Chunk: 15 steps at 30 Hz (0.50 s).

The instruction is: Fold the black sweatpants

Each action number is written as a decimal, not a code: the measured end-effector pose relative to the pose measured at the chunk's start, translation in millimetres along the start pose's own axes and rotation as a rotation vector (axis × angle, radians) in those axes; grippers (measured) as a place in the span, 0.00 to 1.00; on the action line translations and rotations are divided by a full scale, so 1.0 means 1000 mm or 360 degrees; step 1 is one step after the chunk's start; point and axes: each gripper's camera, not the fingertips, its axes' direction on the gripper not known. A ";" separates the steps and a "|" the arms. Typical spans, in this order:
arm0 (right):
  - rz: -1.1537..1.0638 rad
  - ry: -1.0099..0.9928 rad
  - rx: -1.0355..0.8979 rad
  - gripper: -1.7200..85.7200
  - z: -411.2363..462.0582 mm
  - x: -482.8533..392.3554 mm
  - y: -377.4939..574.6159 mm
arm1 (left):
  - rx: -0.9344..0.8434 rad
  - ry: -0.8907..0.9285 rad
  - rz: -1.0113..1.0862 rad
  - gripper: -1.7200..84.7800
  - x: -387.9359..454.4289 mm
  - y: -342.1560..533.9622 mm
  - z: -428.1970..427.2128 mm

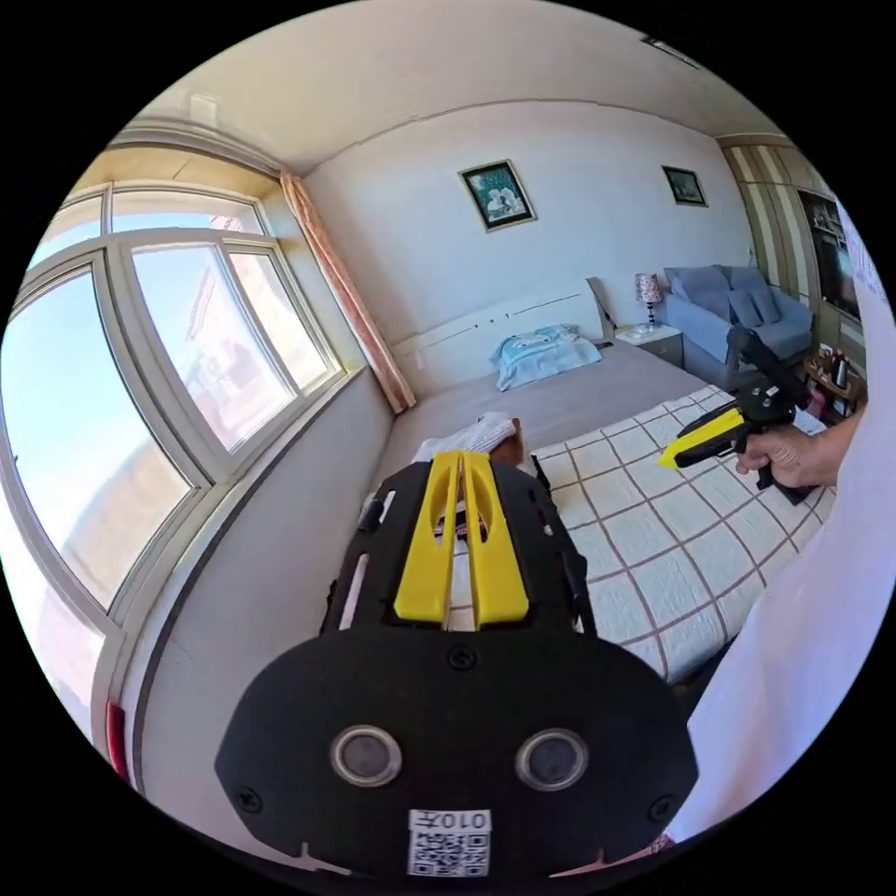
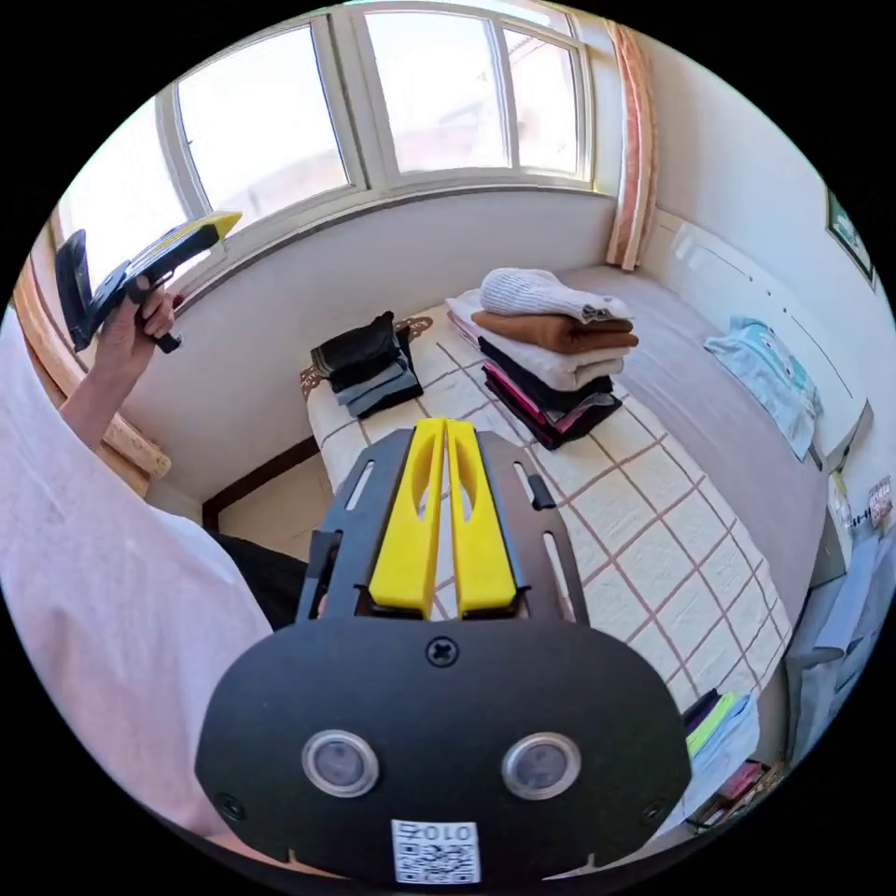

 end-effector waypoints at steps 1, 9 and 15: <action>-0.0058 -0.0037 0.0036 0.05 0.001 -0.009 -0.009 | 0.0010 0.0006 -0.0025 0.03 -0.003 -0.001 -0.007; -0.0261 -0.0224 0.0263 0.05 0.014 -0.051 -0.040 | -0.0050 -0.0486 -0.0112 0.03 -0.022 -0.054 -0.098; -0.0336 -0.0262 0.0214 0.05 0.044 -0.087 -0.075 | -0.0200 -0.0729 -0.0410 0.02 -0.080 -0.039 -0.098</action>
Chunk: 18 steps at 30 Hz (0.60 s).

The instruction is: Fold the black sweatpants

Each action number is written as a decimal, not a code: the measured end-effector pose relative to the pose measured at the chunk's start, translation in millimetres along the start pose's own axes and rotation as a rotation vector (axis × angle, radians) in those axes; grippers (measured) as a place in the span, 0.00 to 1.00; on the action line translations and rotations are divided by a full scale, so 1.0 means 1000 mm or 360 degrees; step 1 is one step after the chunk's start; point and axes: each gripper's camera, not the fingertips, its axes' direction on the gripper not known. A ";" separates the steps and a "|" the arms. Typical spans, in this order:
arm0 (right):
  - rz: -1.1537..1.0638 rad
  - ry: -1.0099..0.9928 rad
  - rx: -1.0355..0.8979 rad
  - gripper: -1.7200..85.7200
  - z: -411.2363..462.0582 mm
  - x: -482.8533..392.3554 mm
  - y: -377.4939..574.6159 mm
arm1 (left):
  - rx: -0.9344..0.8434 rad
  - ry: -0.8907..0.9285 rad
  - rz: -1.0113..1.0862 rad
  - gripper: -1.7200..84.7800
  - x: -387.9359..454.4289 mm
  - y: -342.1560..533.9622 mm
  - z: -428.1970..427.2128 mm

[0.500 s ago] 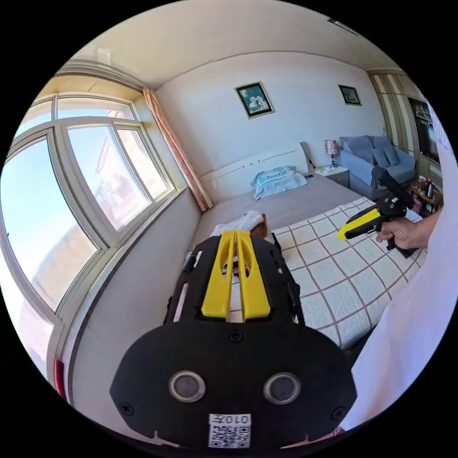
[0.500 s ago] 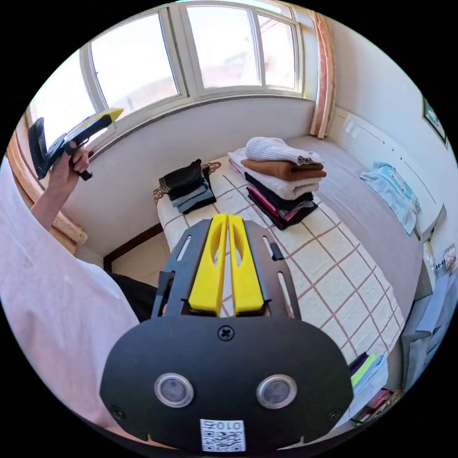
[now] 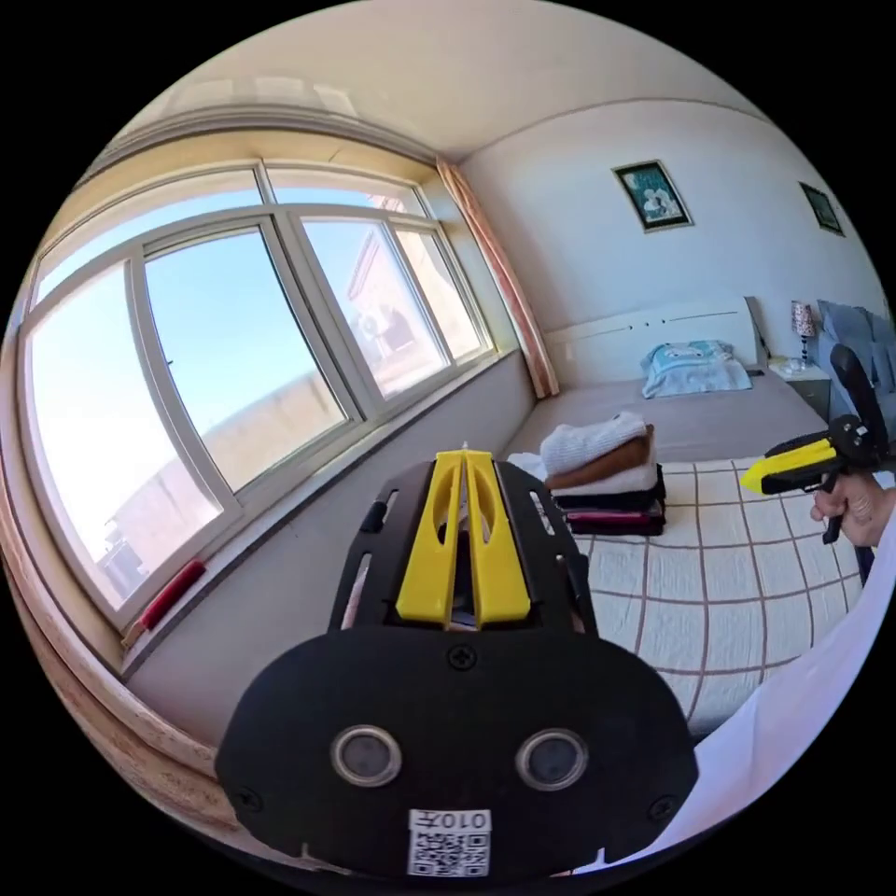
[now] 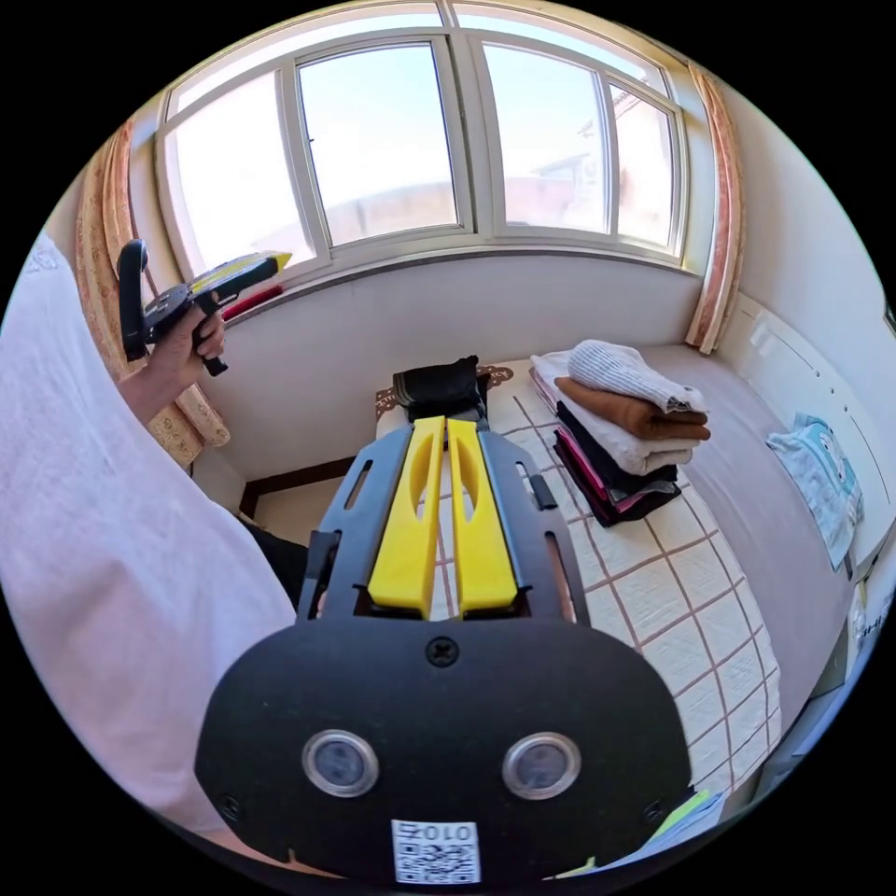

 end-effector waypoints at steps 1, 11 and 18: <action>-0.0005 -0.0001 0.0003 0.05 0.007 -0.005 -0.011 | -0.0039 0.0027 -0.0023 0.02 -0.006 0.001 0.010; 0.0232 0.0099 0.0048 0.05 0.084 -0.020 -0.121 | -0.0403 0.0332 0.0435 0.08 -0.065 0.000 0.228; 0.0342 0.0306 0.0065 0.05 0.101 -0.034 -0.179 | -0.0536 0.0659 0.0711 0.16 -0.059 -0.008 0.358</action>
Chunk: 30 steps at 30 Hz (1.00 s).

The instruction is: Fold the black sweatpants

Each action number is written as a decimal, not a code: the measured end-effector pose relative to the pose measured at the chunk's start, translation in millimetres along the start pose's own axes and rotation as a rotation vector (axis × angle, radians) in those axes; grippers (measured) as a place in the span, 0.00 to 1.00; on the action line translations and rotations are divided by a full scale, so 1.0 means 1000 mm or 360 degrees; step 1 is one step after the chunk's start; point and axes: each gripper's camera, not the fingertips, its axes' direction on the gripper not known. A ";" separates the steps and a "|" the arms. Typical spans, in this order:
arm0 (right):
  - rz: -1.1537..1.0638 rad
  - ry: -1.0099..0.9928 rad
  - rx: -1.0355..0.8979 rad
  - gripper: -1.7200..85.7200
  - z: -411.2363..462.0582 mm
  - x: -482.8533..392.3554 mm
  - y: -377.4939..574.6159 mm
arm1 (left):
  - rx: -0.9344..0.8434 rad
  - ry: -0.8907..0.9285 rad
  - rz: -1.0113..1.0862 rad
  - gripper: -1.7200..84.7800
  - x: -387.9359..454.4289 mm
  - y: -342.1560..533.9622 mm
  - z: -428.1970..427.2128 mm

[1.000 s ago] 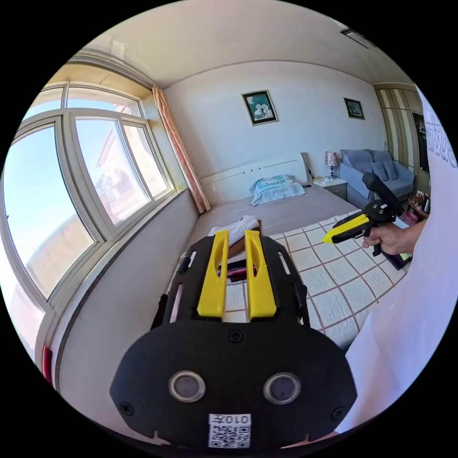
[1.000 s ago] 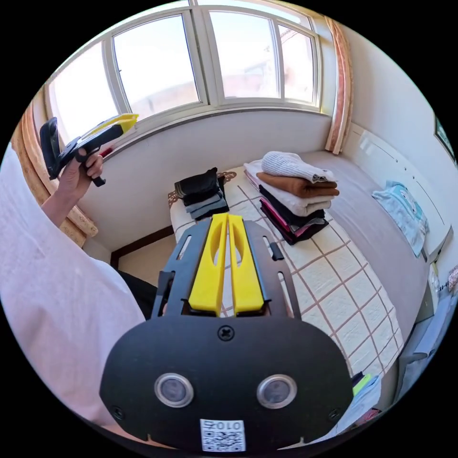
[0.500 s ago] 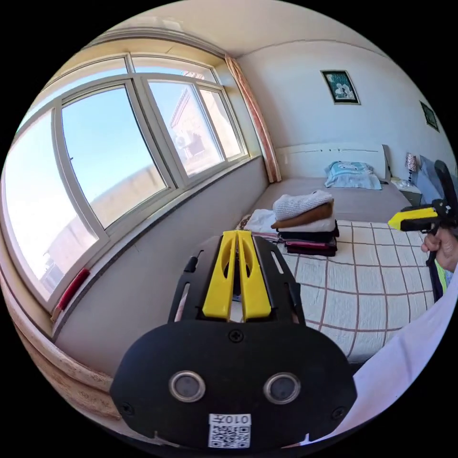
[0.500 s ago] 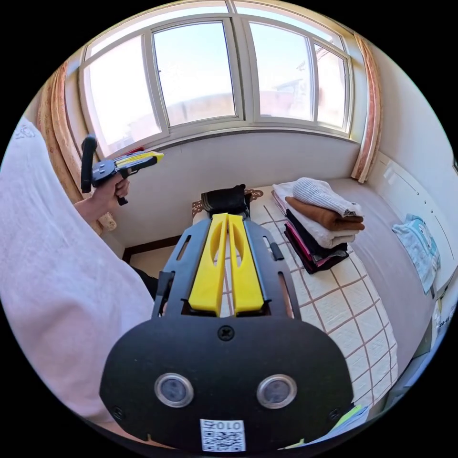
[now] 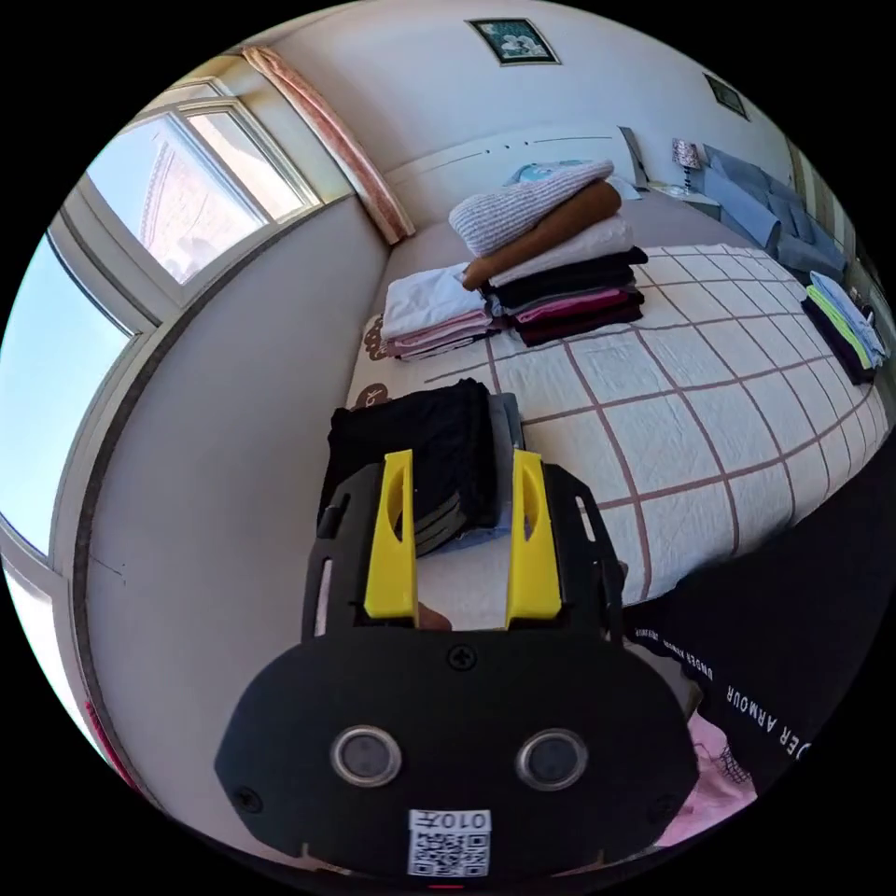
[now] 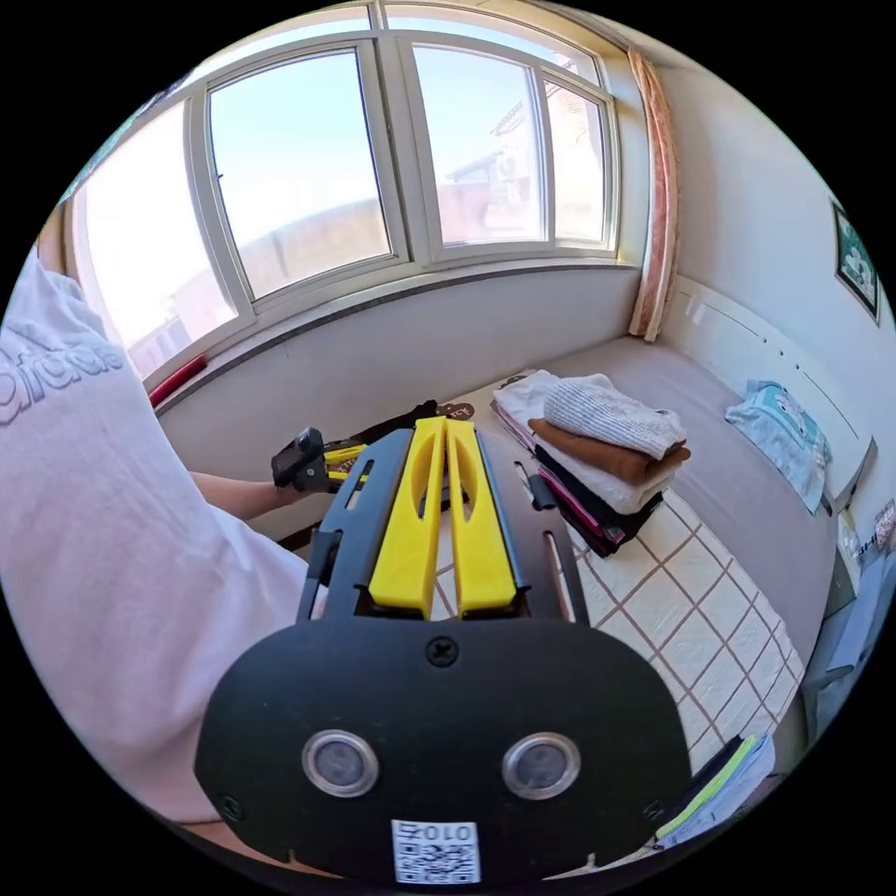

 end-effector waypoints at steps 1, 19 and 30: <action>0.0043 0.0047 -0.0009 0.05 -0.001 0.000 -0.001 | -0.0028 -0.0004 0.0010 0.16 -0.002 -0.004 0.010; 0.0295 0.0162 -0.0077 0.05 0.027 0.043 -0.034 | -0.0458 0.0905 -0.0548 0.10 -0.177 -0.081 0.110; 0.0244 -0.0107 0.0058 0.06 0.021 0.091 -0.032 | 0.0842 0.1569 -0.1268 0.10 -0.256 -0.028 -0.047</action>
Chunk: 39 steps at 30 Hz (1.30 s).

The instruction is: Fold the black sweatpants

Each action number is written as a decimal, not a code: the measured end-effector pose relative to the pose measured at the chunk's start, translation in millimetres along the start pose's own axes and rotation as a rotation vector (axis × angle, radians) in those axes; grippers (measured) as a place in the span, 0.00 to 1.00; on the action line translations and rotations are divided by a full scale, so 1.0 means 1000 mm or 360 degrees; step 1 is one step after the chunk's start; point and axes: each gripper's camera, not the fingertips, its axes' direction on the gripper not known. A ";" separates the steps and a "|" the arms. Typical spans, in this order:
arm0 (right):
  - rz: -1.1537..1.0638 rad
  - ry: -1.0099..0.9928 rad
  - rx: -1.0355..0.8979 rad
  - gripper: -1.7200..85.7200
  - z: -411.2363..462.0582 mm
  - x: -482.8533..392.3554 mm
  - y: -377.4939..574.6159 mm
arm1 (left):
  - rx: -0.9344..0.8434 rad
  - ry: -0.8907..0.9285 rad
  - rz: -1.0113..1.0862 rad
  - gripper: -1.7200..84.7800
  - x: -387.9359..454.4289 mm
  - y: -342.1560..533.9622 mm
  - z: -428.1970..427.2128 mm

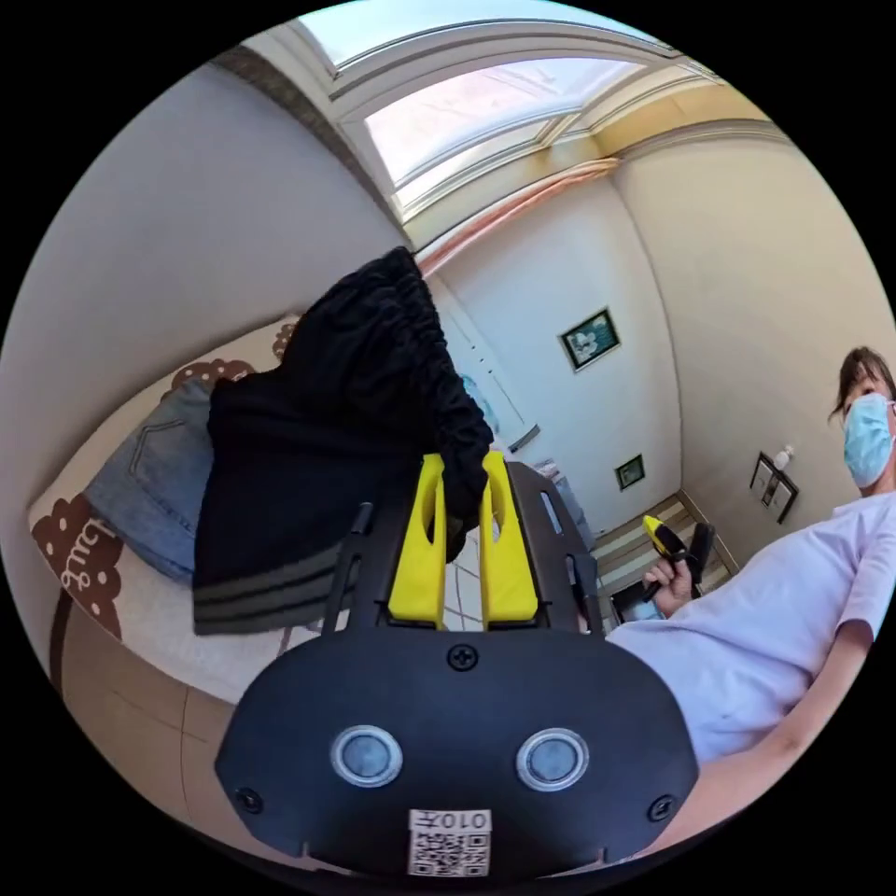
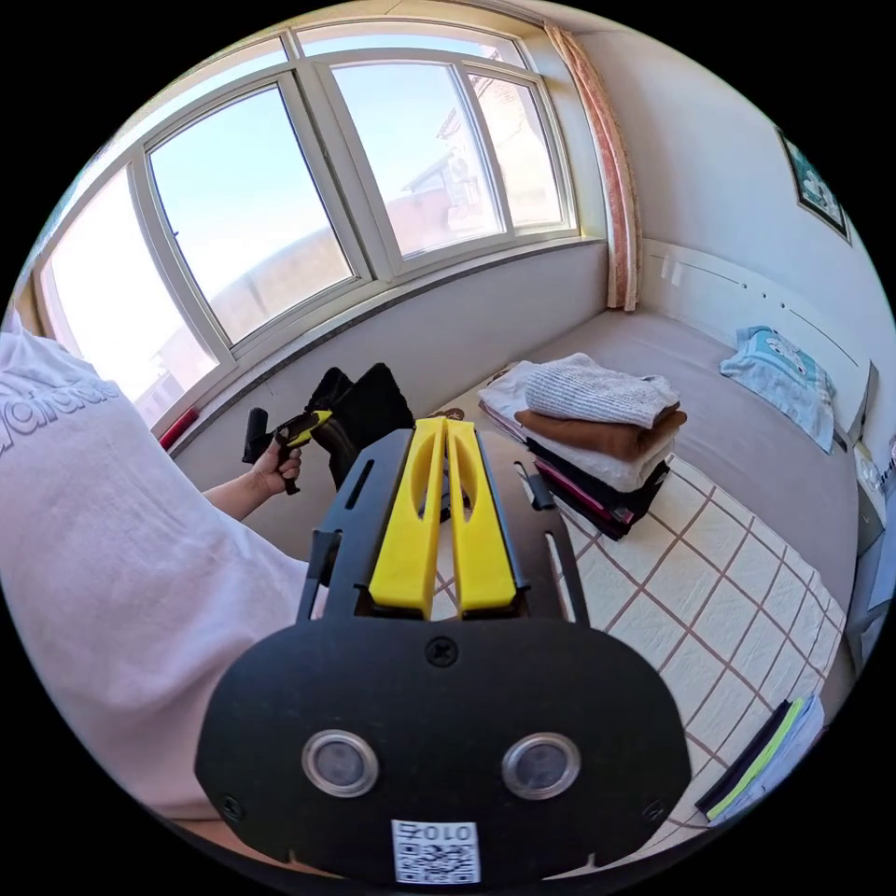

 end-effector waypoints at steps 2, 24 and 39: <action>0.0002 -0.0103 0.0039 0.08 -0.005 0.009 0.003 | -0.0031 0.0079 0.0137 0.10 0.045 -0.002 0.008; 0.0344 -0.0366 0.0256 0.18 -0.178 0.155 0.082 | -0.0540 0.1596 0.1355 0.12 0.460 0.097 0.165; -0.0103 -0.0288 0.0500 0.32 -0.271 0.147 0.021 | -0.0522 0.2942 0.2125 0.12 0.651 0.144 0.183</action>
